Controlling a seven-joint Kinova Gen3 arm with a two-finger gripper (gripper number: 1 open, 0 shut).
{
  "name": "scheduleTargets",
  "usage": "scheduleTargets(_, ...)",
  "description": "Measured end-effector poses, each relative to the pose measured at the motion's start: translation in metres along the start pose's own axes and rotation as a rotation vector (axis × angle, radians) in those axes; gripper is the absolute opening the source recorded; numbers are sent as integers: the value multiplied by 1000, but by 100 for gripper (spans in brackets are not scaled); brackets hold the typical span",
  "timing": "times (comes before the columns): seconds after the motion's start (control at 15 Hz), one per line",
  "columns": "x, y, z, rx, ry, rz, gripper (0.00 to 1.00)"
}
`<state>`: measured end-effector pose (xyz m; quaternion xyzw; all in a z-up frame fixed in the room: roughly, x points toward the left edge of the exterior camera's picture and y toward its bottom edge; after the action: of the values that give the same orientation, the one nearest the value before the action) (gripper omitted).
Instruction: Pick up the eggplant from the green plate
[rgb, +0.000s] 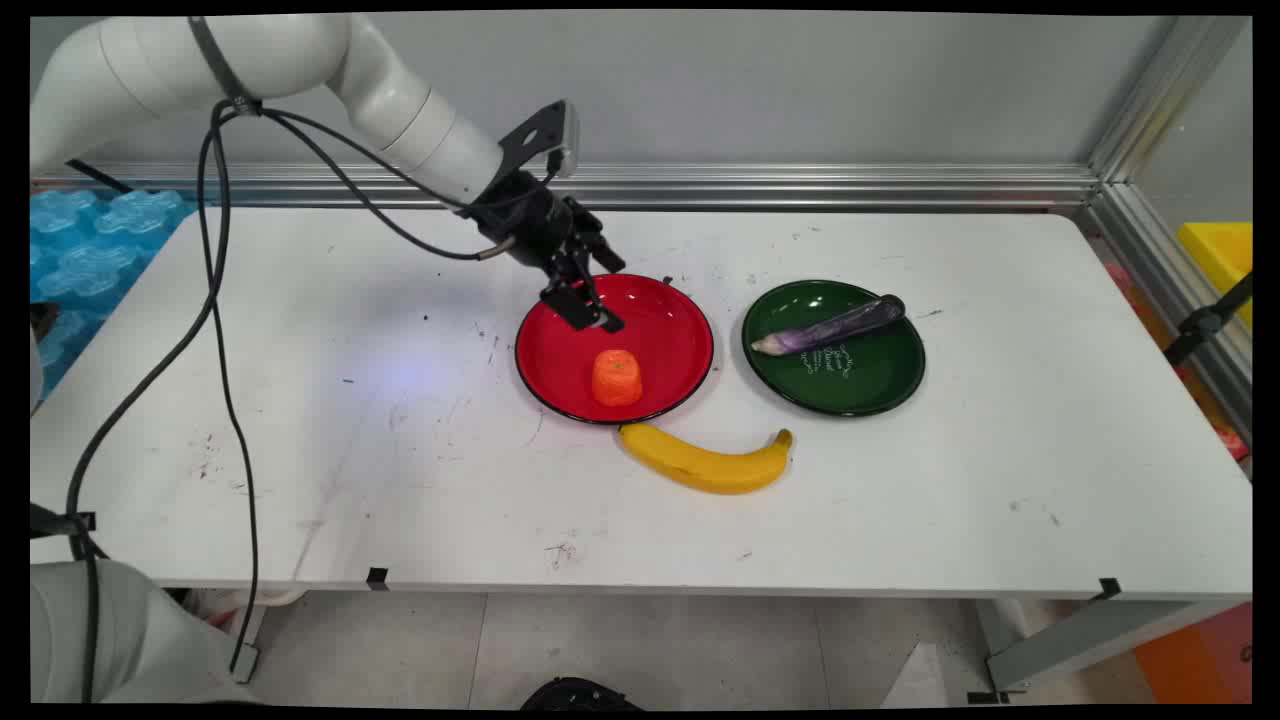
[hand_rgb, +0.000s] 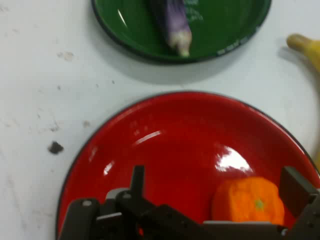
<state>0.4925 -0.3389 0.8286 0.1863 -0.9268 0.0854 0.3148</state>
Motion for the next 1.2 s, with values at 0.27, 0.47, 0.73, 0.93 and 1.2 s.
scheduleTargets(0.27, 32, -2, 16, 53, 34, 17, 100)
scheduleTargets(0.47, 60, 1, 41, 85, 62, 34, 100)
scheduleTargets(0.73, 97, 6, 83, 110, 107, 47, 100)
scheduleTargets(0.93, 119, 5, 116, 129, 131, 62, 100)
scheduleTargets(1.2, 136, 1, 154, 141, 145, 60, 100)
